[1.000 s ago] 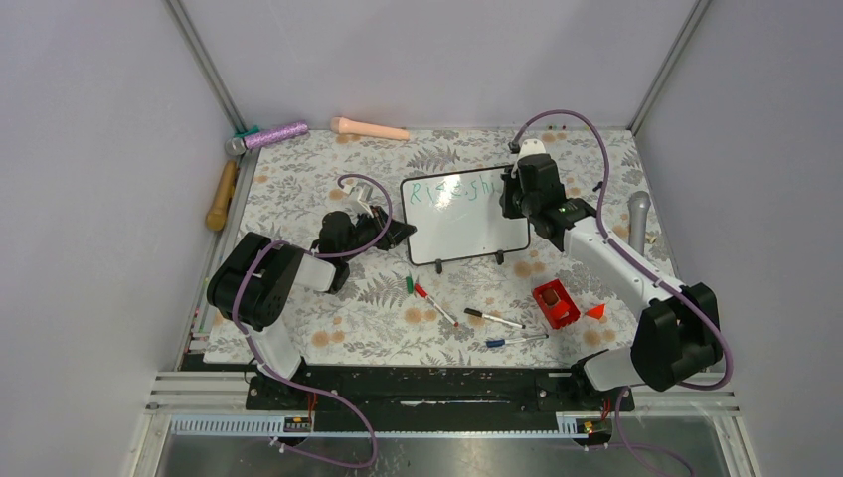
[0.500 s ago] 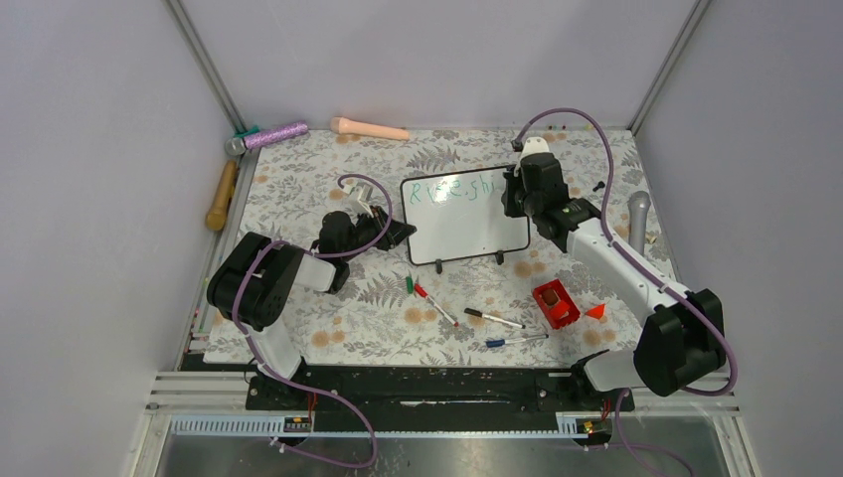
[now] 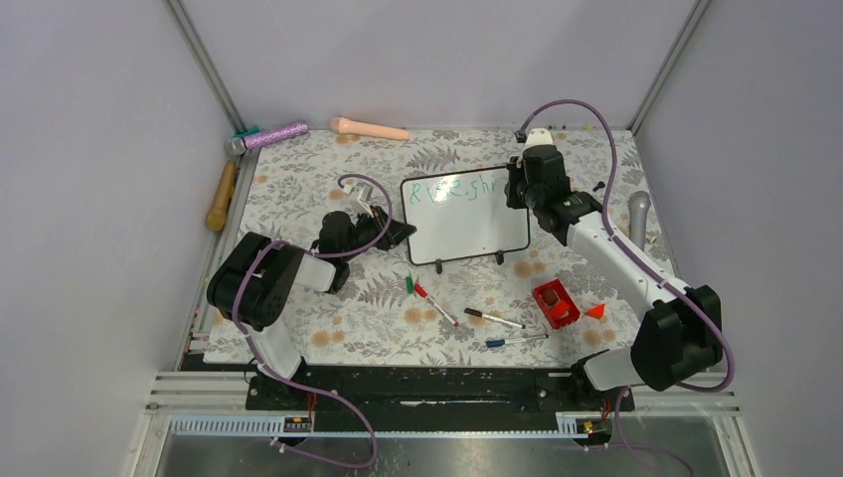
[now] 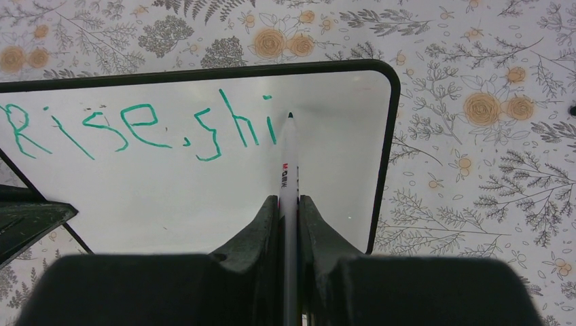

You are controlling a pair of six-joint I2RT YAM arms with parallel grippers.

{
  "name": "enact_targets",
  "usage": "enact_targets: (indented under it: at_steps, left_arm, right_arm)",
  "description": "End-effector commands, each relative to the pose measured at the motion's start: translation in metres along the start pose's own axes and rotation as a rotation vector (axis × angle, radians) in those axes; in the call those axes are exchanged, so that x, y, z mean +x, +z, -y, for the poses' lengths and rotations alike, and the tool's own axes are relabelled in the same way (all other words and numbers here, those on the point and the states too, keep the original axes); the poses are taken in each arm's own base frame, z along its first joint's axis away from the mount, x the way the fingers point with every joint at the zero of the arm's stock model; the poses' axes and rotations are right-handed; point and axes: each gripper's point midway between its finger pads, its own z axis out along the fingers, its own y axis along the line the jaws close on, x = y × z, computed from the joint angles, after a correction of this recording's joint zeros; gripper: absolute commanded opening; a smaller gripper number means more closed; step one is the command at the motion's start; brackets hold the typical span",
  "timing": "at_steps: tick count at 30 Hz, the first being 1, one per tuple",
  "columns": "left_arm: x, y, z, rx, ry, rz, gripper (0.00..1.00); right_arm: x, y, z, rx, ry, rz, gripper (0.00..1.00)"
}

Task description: Write a sentence on the whiteboard

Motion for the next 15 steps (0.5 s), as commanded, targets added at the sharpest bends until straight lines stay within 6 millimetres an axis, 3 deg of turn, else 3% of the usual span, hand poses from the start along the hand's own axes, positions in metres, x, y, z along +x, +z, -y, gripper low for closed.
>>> enact_targets:
  at_steps: [1, 9, 15]
  left_arm:
    - [-0.015, 0.005, -0.001, -0.015, 0.034, 0.045, 0.00]
    - [-0.015, 0.005, 0.000, -0.013, 0.035, 0.046, 0.00]
    - [-0.015, 0.005, -0.001, -0.015, 0.035, 0.046, 0.00]
  right_arm:
    - [-0.015, 0.005, 0.004, 0.021, 0.003, 0.034, 0.00]
    - [-0.003, 0.013, 0.004, 0.018, 0.007, 0.005, 0.00]
    - [0.012, 0.008, 0.004, 0.002, 0.020, -0.015, 0.00]
